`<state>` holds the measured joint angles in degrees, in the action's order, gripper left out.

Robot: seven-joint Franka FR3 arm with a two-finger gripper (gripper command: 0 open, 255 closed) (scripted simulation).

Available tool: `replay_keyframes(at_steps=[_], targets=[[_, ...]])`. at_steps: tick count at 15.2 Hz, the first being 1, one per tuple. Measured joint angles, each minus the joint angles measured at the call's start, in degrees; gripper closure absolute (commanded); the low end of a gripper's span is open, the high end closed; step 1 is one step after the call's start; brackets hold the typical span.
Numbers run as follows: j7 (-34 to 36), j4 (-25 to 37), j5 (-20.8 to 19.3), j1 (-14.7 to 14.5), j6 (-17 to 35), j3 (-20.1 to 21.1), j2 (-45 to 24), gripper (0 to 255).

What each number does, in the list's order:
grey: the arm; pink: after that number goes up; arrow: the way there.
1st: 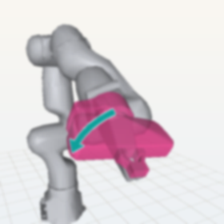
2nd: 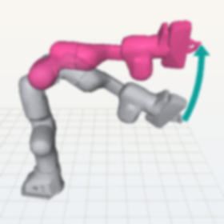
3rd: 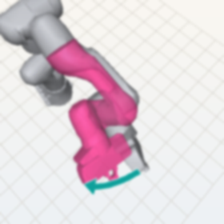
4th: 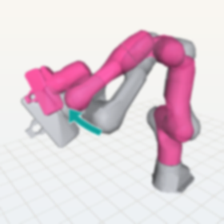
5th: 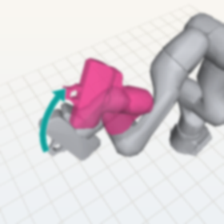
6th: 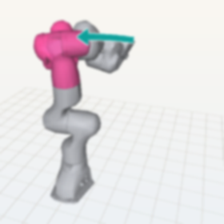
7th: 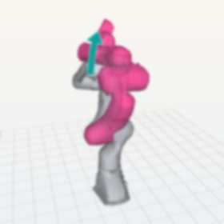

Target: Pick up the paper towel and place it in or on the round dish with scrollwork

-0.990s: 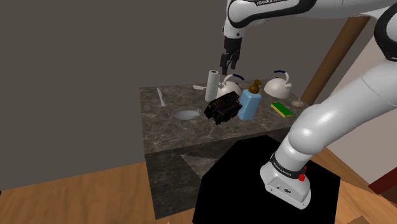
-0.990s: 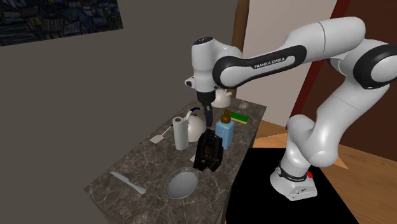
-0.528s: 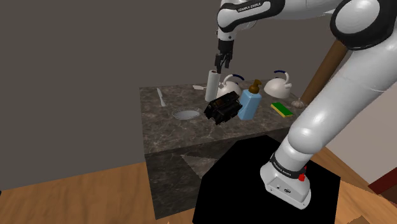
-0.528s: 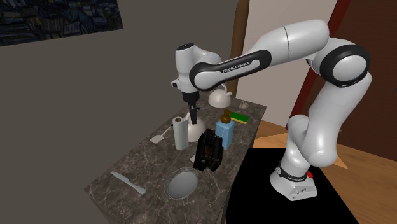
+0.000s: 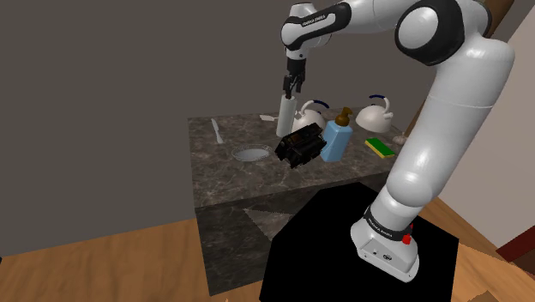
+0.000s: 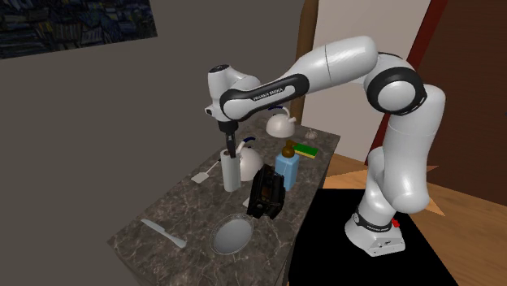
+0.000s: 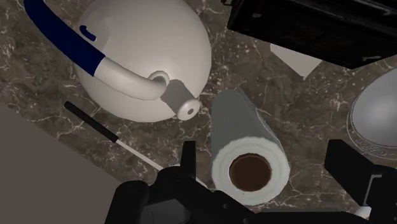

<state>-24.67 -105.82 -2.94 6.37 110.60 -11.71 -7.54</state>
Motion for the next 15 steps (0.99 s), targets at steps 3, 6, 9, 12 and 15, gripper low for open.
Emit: replay_keyframes(at_steps=[3, 6, 9, 12, 15], targets=[[-0.2, -1.3, 0.1, 0.1, 2.2, -0.1, -0.9, 0], [-0.3, -2.8, 0.2, 0.3, 4.3, -0.1, -1.5, 0], [-0.3, -3.2, 0.2, 0.3, 4.8, -0.1, -1.5, 0], [-0.3, -3.2, 0.2, 0.3, 4.8, -0.1, -1.5, 0], [-0.3, -3.2, 0.2, 0.3, 4.8, -0.1, -1.5, 255]])
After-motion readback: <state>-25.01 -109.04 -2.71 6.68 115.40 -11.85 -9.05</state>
